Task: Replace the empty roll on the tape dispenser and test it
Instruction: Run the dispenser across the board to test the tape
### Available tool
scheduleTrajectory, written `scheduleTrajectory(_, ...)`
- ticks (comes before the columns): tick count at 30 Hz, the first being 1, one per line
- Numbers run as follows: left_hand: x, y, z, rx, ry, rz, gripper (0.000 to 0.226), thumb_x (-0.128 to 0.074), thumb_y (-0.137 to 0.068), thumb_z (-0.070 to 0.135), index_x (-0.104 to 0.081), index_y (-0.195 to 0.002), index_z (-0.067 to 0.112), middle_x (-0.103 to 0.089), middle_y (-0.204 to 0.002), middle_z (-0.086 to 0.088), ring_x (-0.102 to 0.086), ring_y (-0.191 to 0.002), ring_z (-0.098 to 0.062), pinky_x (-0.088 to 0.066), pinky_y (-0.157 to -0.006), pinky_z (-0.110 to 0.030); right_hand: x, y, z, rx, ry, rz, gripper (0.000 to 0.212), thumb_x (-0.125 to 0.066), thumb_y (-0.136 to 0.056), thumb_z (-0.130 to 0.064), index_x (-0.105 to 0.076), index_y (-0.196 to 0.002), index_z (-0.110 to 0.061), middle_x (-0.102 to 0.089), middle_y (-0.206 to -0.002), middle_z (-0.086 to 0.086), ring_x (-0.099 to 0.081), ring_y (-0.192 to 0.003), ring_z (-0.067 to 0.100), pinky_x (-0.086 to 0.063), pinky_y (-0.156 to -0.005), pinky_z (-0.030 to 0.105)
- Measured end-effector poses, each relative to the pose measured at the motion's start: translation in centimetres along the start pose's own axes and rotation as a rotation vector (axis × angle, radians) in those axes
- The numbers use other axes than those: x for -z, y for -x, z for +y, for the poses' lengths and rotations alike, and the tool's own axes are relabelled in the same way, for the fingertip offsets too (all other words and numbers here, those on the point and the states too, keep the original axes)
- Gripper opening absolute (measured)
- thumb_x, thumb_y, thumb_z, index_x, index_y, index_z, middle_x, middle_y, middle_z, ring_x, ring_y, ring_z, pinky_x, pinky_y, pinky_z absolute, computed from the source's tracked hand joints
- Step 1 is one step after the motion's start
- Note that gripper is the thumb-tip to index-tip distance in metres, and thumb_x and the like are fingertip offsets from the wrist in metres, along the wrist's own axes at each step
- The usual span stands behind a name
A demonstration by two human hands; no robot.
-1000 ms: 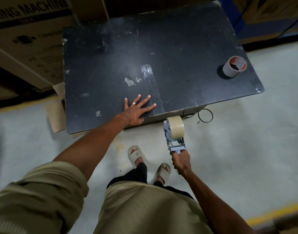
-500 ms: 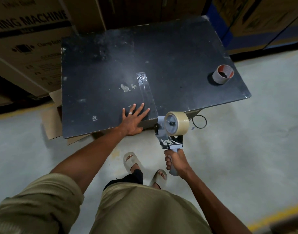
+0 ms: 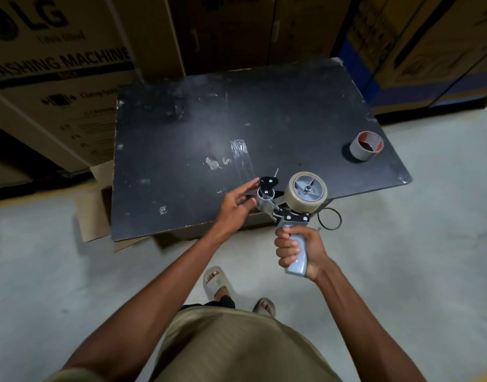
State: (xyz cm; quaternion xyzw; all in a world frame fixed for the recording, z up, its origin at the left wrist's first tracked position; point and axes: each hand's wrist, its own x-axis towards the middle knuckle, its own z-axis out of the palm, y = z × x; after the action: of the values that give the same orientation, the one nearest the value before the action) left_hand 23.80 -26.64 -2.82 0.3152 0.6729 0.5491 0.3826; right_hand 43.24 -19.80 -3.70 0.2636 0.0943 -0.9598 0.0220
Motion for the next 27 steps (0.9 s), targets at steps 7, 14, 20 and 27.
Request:
scheduleTrajectory(7, 0.9, -0.2, 0.2, -0.105, -0.072, 0.065, 0.042, -0.067, -0.094, 0.009, -0.062, -0.135, 0.016, -0.057, -0.131, 0.005, -0.062, -0.115, -0.010, -0.056, -0.086, -0.020, -0.6, -1.4, -1.6, -0.065, -0.078, -0.124, 0.017, -0.059, -0.088, -0.012, -0.050, -0.074, -0.009, -0.032, -0.055, -0.007, -0.031, -0.043, 0.006, -0.038, -0.042, 0.022)
scheduleTrajectory(14, 3.2, -2.0, 0.9, -0.149, -0.055, 0.166, 0.032, -0.079, -0.084, 0.009, -0.074, -0.113, 0.022, -0.060, -0.124, 0.003, -0.063, -0.100, -0.002, -0.059, -0.081, -0.027, -1.5, -2.9, -2.9, -0.093, -0.062, -0.141, 0.017, -0.059, -0.089, -0.011, -0.049, -0.076, -0.010, -0.034, -0.056, -0.006, -0.033, -0.044, 0.006, -0.041, -0.043, 0.022)
scheduleTrajectory(20, 5.9, -4.3, 1.4, -0.166, -0.032, 0.152, 0.024, -0.085, -0.077, 0.010, -0.074, -0.091, 0.026, -0.068, -0.120, -0.004, -0.071, -0.102, -0.015, -0.058, -0.082, -0.029, -2.4, -3.8, -4.2, -0.104, -0.056, -0.154, 0.015, -0.057, -0.091, -0.011, -0.051, -0.077, -0.008, -0.037, -0.057, -0.004, -0.036, -0.045, 0.007, -0.042, -0.045, 0.023)
scheduleTrajectory(27, 7.8, -6.1, 1.9, -0.167, -0.010, 0.017, 0.023, -0.081, -0.080, 0.004, -0.067, -0.084, 0.020, -0.076, -0.088, 0.000, -0.072, -0.085, -0.014, -0.057, -0.082, -0.028, -2.7, -4.3, -5.0, -0.118, -0.023, -0.165, 0.014, -0.054, -0.091, -0.012, -0.053, -0.078, -0.006, -0.038, -0.057, -0.004, -0.036, -0.046, 0.007, -0.044, -0.047, 0.023)
